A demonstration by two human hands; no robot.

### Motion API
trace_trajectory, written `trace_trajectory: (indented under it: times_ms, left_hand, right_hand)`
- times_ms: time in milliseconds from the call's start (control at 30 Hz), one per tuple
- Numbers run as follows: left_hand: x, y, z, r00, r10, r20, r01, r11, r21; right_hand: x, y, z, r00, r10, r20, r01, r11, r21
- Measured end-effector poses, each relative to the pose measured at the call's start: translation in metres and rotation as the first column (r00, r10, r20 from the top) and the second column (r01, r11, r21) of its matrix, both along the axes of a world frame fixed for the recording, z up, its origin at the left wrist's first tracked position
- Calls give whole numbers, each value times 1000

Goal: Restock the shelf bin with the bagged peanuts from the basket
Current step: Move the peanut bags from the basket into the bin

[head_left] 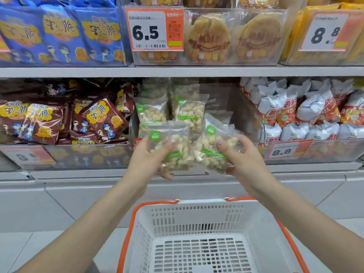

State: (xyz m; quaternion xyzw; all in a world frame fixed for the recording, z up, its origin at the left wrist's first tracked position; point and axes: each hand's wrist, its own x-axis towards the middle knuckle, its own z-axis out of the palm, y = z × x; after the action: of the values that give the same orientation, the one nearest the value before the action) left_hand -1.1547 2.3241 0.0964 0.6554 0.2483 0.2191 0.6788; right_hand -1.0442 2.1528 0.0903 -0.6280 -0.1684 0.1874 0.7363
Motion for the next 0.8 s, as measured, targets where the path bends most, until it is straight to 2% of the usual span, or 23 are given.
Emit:
trace_trajectory:
  times_ms: [100,167,233,333,433,567,633,700,800]
  left_hand:
    - [7,33,26,987,147,68,-161,940,301]
    - [15,51,32,975,176,134,-215,897,386]
    - [23,61,29,971,148,188,-219,866,449]
    - [31,72,17,971,146,191,-236,733,638]
    - [35,80,8,964,161,212,-264,682,682]
    - [42,77,1,962,178,207,-273,606,747]
    - [43,74,-2,952,180,249,-307,513,802]
    - [41,74,-4,935,193,299,-350,343,872]
    - [40,79,-5,932,251,262,-293,95,951]
  right_hand:
    - [29,17,26,980,-129,151,126,992,29]
    - [44,39,37,949,-160,272,163,987,12]
    - [52,64,39,887,-171,429,221,973,-69]
    - [51,89,29,793,-118,597,320,915,-244]
    - [55,90,23,758,-80,647,381,860,-339]
    - [64,82,32,799,64,597,333,780,-530]
    - [59,82,35,807,121,578,304,754,-582]
    - [51,83,31,782,146,606,308,754,-580]
    - [42,84,28,758,105,644,330,790,-517]
